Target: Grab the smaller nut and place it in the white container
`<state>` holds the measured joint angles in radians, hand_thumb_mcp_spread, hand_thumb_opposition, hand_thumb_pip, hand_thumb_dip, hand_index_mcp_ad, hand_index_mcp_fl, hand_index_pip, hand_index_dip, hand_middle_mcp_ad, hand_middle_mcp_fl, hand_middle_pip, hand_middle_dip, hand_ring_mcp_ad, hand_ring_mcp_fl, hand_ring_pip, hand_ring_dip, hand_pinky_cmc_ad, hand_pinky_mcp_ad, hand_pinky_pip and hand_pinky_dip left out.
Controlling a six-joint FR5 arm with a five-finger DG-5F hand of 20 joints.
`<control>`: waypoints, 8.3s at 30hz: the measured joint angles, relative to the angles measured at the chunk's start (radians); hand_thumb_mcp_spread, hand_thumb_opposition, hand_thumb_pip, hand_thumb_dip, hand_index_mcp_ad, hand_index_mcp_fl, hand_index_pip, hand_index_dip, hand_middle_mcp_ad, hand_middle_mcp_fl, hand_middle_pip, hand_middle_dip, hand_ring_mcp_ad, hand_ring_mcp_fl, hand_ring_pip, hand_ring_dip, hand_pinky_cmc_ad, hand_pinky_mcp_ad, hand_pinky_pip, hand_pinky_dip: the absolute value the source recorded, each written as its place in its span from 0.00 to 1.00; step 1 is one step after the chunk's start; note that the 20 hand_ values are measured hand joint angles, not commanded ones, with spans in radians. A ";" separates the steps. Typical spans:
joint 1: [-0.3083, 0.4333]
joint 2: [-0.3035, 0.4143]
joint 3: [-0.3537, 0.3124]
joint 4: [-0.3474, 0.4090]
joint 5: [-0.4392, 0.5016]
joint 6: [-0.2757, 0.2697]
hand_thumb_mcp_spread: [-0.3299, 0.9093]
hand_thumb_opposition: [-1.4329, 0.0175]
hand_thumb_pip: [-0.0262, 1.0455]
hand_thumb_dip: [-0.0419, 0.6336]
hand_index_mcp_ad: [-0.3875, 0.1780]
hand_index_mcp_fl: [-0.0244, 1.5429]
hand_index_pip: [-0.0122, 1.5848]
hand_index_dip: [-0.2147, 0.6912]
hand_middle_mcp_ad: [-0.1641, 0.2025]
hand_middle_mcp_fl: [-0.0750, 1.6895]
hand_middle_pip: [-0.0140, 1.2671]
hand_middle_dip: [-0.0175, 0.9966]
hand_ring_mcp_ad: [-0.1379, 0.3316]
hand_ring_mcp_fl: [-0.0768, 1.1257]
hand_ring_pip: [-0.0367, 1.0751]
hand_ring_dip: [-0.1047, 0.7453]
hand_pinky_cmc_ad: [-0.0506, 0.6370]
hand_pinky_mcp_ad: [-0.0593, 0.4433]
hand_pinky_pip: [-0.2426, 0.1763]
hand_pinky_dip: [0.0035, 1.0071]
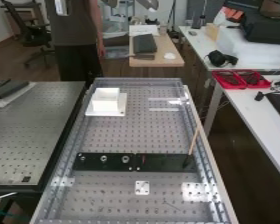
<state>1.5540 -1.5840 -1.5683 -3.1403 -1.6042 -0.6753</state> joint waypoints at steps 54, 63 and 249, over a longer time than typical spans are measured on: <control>0.011 0.087 -0.220 0.090 0.079 0.031 0.48 0.49 0.40 0.17 0.62 0.03 0.07 0.21 0.70 0.05 0.12 0.22 0.65 0.06 0.15 0.19 0.70 0.81 0.32 0.64; -0.032 0.151 -0.343 0.129 0.064 0.012 0.48 0.48 0.45 0.16 0.62 0.03 0.06 0.19 0.70 0.06 0.12 0.22 0.66 0.06 0.14 0.19 0.70 0.80 0.32 0.64; -0.411 -0.288 -0.709 0.829 -0.283 -0.099 0.64 0.40 0.68 0.43 0.41 0.05 0.99 0.44 0.67 0.13 0.11 0.24 0.54 0.06 0.12 0.24 0.62 0.70 0.43 0.34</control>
<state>1.1430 -1.8723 -2.2776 -2.3115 -1.8875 -0.7746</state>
